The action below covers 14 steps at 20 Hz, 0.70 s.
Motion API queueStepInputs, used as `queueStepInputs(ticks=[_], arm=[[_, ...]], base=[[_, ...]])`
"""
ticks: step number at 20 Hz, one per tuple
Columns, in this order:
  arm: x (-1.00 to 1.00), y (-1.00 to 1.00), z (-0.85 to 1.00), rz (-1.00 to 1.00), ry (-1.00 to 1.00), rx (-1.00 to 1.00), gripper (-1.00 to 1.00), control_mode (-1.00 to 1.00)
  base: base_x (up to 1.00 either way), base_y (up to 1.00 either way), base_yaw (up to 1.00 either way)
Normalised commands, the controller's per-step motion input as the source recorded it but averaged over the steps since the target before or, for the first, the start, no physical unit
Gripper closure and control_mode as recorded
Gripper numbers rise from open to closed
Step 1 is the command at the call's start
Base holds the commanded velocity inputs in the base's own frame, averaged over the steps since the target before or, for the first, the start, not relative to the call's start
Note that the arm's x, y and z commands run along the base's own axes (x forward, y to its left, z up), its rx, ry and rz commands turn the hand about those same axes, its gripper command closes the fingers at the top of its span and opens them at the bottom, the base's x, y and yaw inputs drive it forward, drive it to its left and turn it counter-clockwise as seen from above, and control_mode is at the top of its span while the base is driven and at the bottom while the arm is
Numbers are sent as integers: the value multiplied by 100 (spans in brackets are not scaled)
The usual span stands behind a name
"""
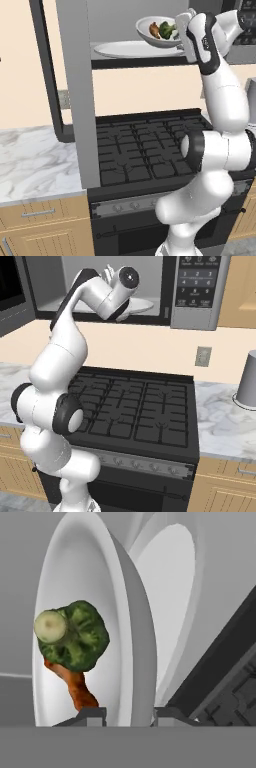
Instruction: The microwave is finished heating the chicken drumstick and broccoli. Take the bowl containing the food and place it on the dining counter.
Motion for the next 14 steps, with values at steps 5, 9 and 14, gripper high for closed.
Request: queueStepInputs(ticks=[5, 9, 14], arm=[[-100, -44, 0, 0, -10, 5, 100, -100], [-100, -52, 0, 0, 0, 2, 100, -100], [-100, -42, -1, 0, 4, 0, 100, -100]], base=[[0, 0, 0], [0, 0, 0], [0, 0, 0]])
